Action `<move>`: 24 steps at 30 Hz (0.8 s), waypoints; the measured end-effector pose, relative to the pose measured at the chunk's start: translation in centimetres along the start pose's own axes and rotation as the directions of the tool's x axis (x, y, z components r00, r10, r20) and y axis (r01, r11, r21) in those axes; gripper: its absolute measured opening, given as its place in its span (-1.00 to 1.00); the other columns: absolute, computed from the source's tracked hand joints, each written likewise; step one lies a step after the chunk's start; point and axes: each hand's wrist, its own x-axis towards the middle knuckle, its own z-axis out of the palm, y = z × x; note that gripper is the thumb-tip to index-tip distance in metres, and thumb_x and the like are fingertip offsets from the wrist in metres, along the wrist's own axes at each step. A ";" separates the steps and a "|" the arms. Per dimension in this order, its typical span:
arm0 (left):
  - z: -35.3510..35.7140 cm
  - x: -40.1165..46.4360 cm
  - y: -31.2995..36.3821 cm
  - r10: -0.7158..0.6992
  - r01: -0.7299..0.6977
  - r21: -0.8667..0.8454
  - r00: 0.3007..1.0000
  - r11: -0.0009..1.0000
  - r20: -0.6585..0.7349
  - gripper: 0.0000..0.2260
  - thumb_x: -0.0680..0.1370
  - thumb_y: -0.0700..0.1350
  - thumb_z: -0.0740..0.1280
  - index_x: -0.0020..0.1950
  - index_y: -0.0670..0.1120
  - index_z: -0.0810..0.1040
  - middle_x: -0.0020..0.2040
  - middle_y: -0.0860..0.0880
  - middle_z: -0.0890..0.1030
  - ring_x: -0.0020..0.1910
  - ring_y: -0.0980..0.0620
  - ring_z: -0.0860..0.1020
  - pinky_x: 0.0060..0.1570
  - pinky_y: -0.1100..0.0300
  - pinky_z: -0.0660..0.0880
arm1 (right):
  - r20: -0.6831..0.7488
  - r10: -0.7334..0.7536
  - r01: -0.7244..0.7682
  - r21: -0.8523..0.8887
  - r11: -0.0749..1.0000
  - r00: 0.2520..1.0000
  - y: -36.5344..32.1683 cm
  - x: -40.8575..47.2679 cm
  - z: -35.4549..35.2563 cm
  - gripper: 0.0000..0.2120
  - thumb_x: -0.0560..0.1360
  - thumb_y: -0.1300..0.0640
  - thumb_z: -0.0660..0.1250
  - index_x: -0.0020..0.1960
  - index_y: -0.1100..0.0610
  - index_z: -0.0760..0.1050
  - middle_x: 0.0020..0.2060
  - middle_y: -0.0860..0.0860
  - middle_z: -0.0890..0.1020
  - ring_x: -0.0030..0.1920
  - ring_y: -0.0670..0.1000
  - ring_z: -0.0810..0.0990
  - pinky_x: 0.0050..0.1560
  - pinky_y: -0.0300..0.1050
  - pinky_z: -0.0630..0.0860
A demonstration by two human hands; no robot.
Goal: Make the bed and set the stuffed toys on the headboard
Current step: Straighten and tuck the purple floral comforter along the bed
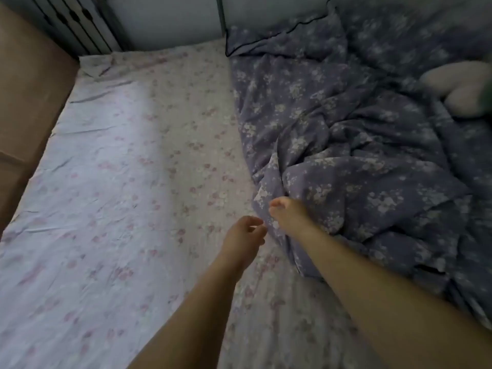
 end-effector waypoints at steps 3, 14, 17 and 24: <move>0.5 2.2 -0.5 -0.009 0.009 0.001 1.000 1.000 -0.018 -0.80 0.59 -0.10 0.24 0.18 -0.10 0.50 0.02 -0.10 0.60 -0.01 -0.02 0.58 0.08 0.07 0.51 | 0.036 0.044 -0.040 -0.090 0.995 0.998 1.0 2.8 0.8 -0.70 0.55 0.16 0.23 0.26 0.14 0.49 0.26 0.14 0.50 0.28 0.13 0.45 0.30 -0.06 0.38; -0.1 4.7 -0.4 -0.017 0.018 0.020 0.998 1.000 -0.054 -0.73 0.58 -0.05 0.25 0.25 -0.10 0.48 0.08 -0.09 0.58 0.00 -0.01 0.57 0.10 0.04 0.53 | 0.057 0.067 -0.071 0.072 0.995 0.996 0.1 4.5 1.4 -0.76 0.54 0.19 0.26 0.12 0.29 0.58 0.06 0.24 0.63 0.11 0.21 0.59 0.16 0.03 0.51; -0.7 4.6 0.6 0.016 -0.010 0.046 0.992 0.999 -0.123 -0.67 0.58 0.03 0.24 0.28 -0.10 0.46 0.11 -0.08 0.55 -0.10 0.03 0.56 -0.15 0.19 0.49 | 0.035 -0.002 -0.010 0.321 0.947 0.999 -2.0 2.4 0.7 -0.81 0.51 0.26 0.33 0.09 0.27 0.61 0.01 0.16 0.67 -0.05 0.06 0.63 0.03 -0.15 0.58; -3.4 3.7 4.5 -0.059 0.022 -0.398 0.995 0.917 -0.080 -0.73 0.51 0.12 0.32 -0.15 -0.08 0.59 -0.17 -0.04 0.62 -0.16 0.03 0.57 -0.17 0.18 0.46 | 0.237 -0.299 0.180 0.418 0.890 0.924 -8.0 -3.8 -1.0 -0.80 0.46 0.42 0.30 0.07 0.34 0.54 -0.20 0.10 0.64 -0.23 -0.07 0.61 -0.14 -0.29 0.57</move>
